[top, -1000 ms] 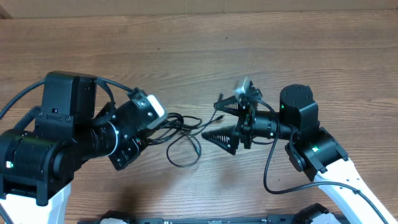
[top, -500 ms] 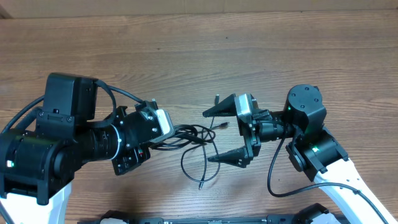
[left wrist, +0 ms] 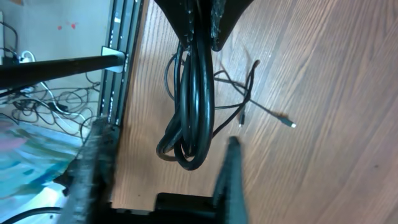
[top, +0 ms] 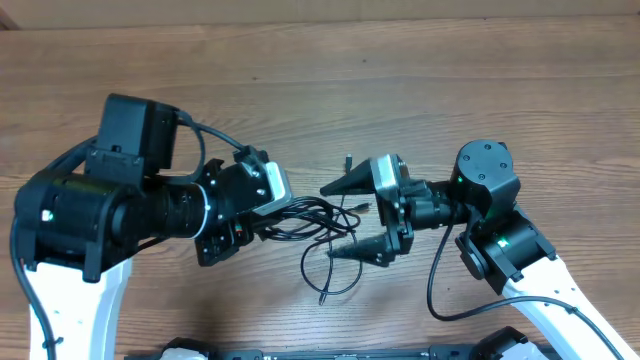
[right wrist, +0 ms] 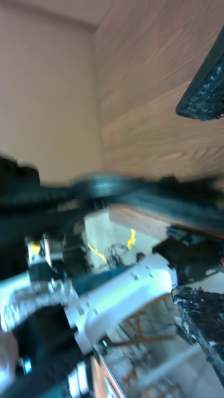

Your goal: Untangle cables

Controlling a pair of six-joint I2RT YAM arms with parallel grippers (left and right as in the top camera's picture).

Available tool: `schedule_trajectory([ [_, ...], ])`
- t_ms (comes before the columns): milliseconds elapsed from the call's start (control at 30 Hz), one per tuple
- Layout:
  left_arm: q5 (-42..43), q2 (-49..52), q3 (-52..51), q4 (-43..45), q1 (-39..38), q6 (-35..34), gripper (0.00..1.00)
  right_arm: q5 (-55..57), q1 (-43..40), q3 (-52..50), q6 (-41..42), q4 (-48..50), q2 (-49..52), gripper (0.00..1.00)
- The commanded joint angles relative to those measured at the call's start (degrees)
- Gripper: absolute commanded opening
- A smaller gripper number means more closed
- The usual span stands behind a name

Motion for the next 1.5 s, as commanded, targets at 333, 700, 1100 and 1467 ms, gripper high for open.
schedule_trajectory([
  [333,-2.6,2.4,-0.3,0.0,-7.7,1.5,0.15,10.5,0.2,1.1,10.2,0.2,-0.5,0.28],
  [700,-4.8,2.6,-0.3,1.5,-7.6,-1.2,0.55,13.4,0.0,1.1,11.8,-2.0,-0.5,0.04],
  [1100,-19.5,2.1,-0.3,14.1,-7.6,-43.4,1.0,27.9,-2.9,1.1,27.0,-2.4,-0.5,0.04],
  [1467,-4.9,2.0,-0.3,22.4,-7.6,-68.8,0.99,41.5,-5.2,1.1,52.1,7.8,-0.5,0.04],
])
